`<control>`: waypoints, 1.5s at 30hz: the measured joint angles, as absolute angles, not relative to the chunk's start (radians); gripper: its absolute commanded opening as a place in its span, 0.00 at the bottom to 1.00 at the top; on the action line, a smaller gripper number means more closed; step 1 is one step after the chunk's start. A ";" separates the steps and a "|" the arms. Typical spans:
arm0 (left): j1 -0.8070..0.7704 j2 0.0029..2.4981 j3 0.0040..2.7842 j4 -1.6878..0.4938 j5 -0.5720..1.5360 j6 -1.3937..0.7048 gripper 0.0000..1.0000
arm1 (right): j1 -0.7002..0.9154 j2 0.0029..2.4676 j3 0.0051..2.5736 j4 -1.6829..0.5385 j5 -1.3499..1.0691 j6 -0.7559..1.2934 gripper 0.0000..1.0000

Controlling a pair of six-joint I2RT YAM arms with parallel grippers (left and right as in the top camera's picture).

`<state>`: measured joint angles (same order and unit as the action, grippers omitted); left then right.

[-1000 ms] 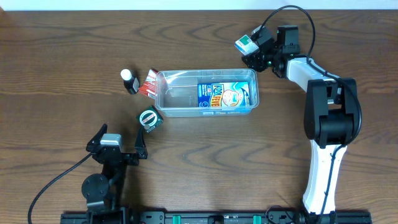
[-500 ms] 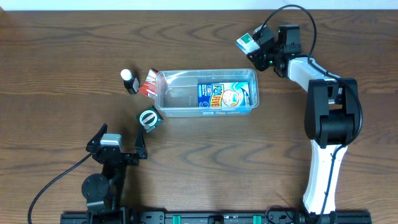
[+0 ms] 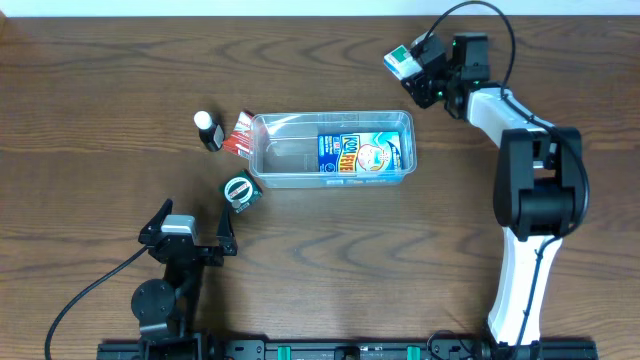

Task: Pack container
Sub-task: 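Lift the white Panadol box and carry it over the container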

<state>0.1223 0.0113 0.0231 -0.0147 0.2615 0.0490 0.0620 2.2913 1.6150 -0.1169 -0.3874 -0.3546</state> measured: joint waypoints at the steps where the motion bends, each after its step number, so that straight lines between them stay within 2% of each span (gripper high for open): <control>1: 0.122 0.011 0.023 -0.015 0.262 0.049 0.98 | 0.062 2.277 1.615 -0.130 -0.387 -0.355 0.38; 8: 0.122 0.011 0.023 -0.015 0.262 0.049 0.98 | 0.060 2.028 1.618 -0.352 -0.384 -0.380 0.31; 15: 0.122 0.011 0.023 -0.015 0.262 0.049 0.98 | 0.062 1.796 1.628 -0.598 -0.421 -0.402 0.30; 21: 0.122 0.011 0.023 -0.015 0.262 0.049 0.98 | 0.118 1.732 1.629 -0.802 -0.451 -0.502 0.30; 26: 0.122 0.011 0.023 -0.015 0.262 0.049 0.98 | 0.227 1.733 1.629 -0.937 -0.457 -0.619 0.29; 35: 0.122 0.011 0.023 -0.014 0.262 0.049 0.98 | 0.379 1.738 1.628 -0.972 -0.395 -0.733 0.30; 45: 0.122 0.011 0.023 -0.014 0.262 0.049 0.98 | 0.396 1.858 1.628 -0.966 -0.340 -0.768 0.30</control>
